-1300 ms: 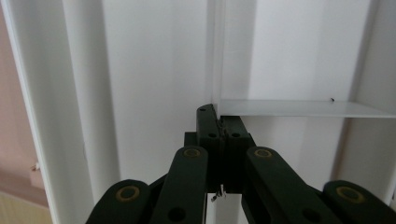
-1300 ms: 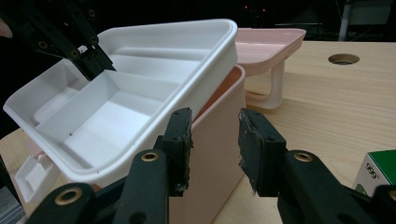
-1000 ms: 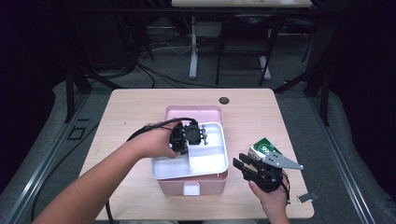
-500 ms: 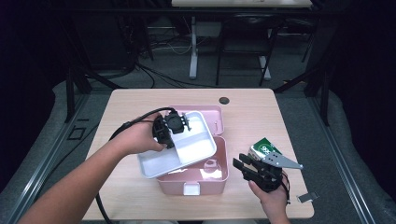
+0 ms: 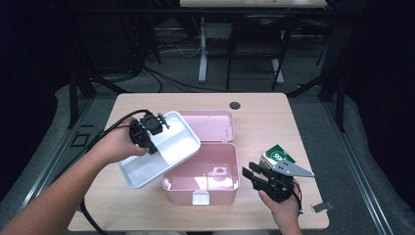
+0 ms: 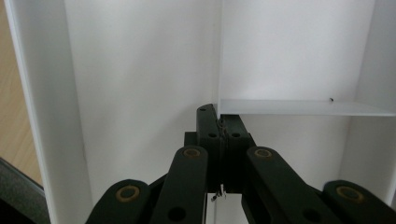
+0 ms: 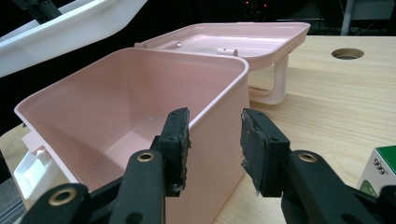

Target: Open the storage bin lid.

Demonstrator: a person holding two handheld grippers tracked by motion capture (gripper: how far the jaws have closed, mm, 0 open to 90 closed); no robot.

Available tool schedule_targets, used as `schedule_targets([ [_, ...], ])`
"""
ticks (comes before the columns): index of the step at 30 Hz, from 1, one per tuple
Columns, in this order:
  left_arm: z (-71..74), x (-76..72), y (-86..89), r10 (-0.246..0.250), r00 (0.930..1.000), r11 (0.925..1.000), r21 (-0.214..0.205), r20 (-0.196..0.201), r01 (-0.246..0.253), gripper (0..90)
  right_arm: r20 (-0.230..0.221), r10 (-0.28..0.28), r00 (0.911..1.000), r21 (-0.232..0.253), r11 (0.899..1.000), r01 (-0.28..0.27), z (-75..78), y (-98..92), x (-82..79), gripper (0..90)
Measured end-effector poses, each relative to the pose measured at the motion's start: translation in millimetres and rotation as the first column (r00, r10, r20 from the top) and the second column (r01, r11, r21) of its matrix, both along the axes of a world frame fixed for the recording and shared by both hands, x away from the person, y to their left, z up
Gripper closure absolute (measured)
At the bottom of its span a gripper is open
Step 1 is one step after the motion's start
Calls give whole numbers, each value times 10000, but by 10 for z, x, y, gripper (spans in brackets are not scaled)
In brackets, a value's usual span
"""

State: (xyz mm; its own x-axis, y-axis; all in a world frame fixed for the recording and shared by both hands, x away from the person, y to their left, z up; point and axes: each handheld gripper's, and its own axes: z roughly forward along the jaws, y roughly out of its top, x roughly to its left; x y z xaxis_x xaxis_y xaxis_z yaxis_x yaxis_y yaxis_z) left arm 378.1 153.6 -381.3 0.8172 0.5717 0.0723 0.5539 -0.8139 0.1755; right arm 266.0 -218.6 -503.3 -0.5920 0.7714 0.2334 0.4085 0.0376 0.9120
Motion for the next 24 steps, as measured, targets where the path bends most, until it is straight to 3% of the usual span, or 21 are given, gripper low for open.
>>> schedule_targets([
  [4, -41, 7, 183, 743, 9971, 9971, -125, -149, -745, 892, 5, -12, 10000, -51, 10000, 12, 1, 11, -3, 617],
  [6, -49, 10, 230, 891, 9959, 9959, -157, -152, -894, 892, -1, -11, 10000, -59, 10000, 11, 1, 11, -4, 615],
  [9, -84, 18, 414, 1518, 9881, 9877, -349, -259, -1526, 892, -22, -30, 10000, -36, 10000, 30, -3, 7, -2, 613],
  [12, -123, 17, 533, 1801, 9828, 9824, -433, -396, -1818, 892, -50, -30, 10000, -34, 10000, 30, -6, 11, -2, 610],
  [18, -211, 18, 704, 2014, 9779, 9786, -302, -568, -2033, 892, -38, -6, 10000, -100, 9999, 6, -8, 22, -2, 609],
  [19, -249, 20, 770, 2236, 9729, 9735, -359, -589, -2259, 892, -52, -10, 10000, -58, 10000, 10, -12, 27, -2, 608],
  [24, -356, 28, 911, 2555, 9650, 9666, -54, -592, -2563, 892, -55, -6, 10000, -75, 10000, 6, -14, 31, -2, 604],
])
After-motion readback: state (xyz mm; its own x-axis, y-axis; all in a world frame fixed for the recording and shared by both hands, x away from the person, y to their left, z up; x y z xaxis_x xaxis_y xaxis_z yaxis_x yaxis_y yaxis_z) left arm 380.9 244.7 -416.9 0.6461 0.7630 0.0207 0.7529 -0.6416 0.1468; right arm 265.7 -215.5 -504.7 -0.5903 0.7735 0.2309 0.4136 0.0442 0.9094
